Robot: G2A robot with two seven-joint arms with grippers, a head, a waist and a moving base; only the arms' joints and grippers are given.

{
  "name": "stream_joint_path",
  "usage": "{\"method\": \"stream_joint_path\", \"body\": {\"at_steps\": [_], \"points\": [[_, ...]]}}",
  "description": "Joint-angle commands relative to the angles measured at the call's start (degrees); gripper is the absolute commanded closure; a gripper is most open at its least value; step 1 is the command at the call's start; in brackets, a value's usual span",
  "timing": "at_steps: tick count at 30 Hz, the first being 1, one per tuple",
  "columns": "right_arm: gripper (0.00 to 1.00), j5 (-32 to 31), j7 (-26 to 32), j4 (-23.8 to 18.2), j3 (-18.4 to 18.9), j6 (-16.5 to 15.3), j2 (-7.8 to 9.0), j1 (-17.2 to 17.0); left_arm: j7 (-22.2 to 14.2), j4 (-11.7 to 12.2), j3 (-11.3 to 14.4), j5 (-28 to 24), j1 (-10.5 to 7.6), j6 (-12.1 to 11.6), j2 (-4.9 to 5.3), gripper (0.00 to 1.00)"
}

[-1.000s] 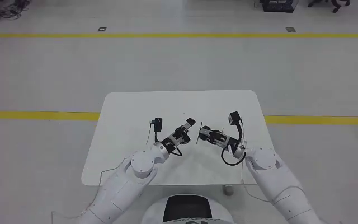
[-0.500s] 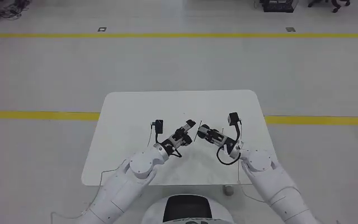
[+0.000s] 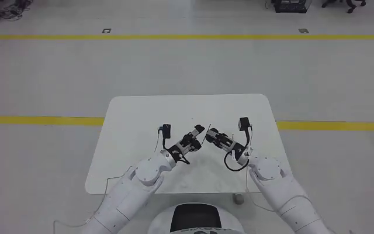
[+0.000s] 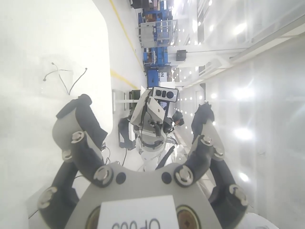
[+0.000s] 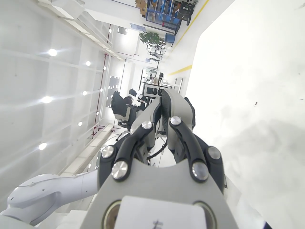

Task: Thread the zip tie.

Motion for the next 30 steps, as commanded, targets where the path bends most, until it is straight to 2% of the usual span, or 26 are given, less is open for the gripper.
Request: {"method": "stream_joint_path", "body": {"at_steps": [1,9,18,30], "points": [[1.0,0.0,0.1,0.0,0.0,0.0,0.01,0.0,0.0,0.0,0.0,0.1,0.01,0.0,0.01,0.0],[1.0,0.0,-1.0,-0.5,-0.2,0.2,-0.14,-0.3,-0.8,0.2,0.6,-1.0,-0.29,-0.2,-0.14,0.0],[1.0,0.0,-1.3,-0.6,-0.2,0.2,-0.16,-0.4,0.0,0.4,0.7,-0.3,-0.39,-0.3,-0.17,0.0],[1.0,-1.4,-6.4,-1.0,-1.0,1.1,-0.8,-1.2,1.4,0.3,1.1,-1.2,-0.52,0.7,-0.37,0.0]]}}
